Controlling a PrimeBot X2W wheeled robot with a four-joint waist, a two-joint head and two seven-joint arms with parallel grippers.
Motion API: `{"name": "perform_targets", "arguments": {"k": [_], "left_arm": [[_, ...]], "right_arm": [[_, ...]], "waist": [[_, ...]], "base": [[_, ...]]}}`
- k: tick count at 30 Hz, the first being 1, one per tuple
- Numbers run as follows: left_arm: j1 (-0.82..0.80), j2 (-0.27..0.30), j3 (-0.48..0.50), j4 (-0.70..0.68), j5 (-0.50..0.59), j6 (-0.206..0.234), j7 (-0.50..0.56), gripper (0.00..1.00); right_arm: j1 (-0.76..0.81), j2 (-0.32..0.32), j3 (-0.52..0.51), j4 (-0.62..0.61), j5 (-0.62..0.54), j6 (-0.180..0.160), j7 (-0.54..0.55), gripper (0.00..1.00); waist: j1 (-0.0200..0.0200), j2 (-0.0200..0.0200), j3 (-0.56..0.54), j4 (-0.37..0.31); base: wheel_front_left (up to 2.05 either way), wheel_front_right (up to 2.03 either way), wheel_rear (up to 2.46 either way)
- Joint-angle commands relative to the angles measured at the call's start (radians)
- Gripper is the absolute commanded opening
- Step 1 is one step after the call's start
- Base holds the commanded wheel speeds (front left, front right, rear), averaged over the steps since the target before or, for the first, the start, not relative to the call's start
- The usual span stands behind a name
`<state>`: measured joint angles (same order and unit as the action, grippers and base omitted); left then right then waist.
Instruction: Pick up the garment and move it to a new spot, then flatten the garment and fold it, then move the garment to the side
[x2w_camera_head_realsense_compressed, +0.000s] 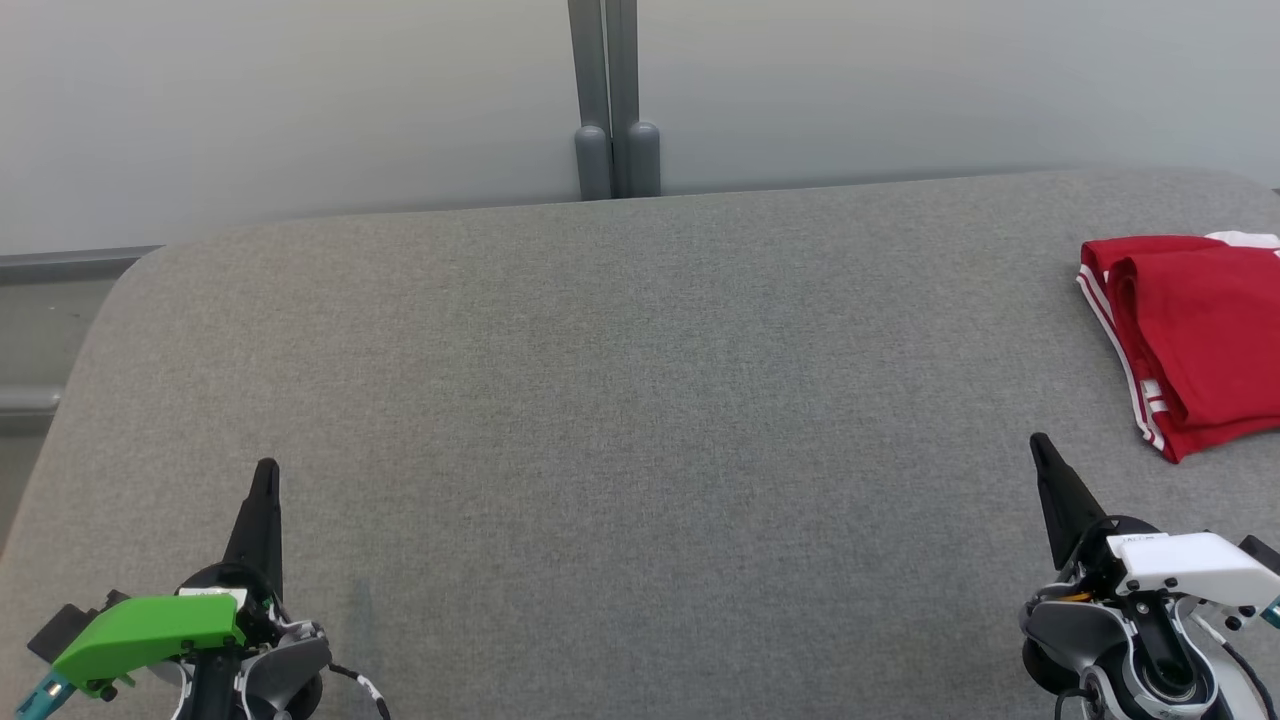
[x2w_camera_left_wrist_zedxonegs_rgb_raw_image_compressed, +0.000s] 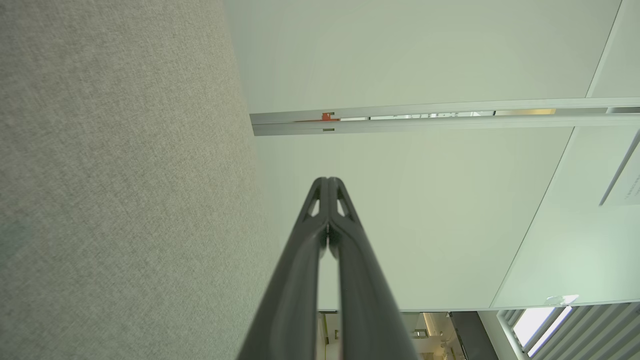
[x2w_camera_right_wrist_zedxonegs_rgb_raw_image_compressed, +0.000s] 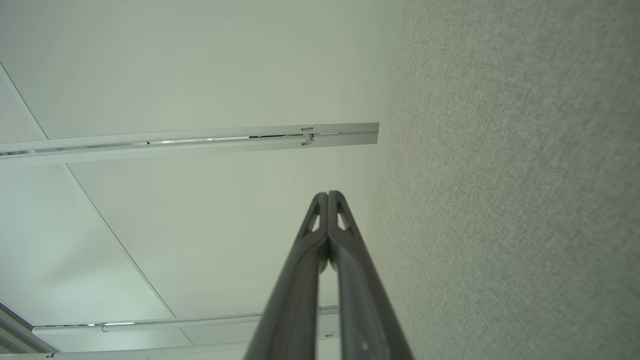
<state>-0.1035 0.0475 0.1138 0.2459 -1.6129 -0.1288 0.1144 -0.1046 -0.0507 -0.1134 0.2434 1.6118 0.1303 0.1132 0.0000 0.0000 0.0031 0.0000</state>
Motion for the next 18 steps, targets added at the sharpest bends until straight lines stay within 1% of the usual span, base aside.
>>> {"name": "perform_targets", "arguments": {"k": [1, 18], "left_arm": [[-0.011, 0.005, 0.003, -0.002, 0.0, -0.005, 0.003, 0.0], [-0.011, 0.005, 0.003, -0.002, 0.0, -0.005, 0.003, 0.0]], "right_arm": [[-0.007, -0.001, -0.002, 0.002, 0.003, 0.001, 0.004, 0.0], [-0.007, -0.001, -0.002, 0.003, 0.002, 0.001, 0.005, 0.0]], "waist": [[0.0, 0.0, 0.0, 0.0], [0.0, 0.0, 0.0, 0.0]], "base": [[0.0, 0.0, 0.0], [0.0, 0.0, 0.0]]}}
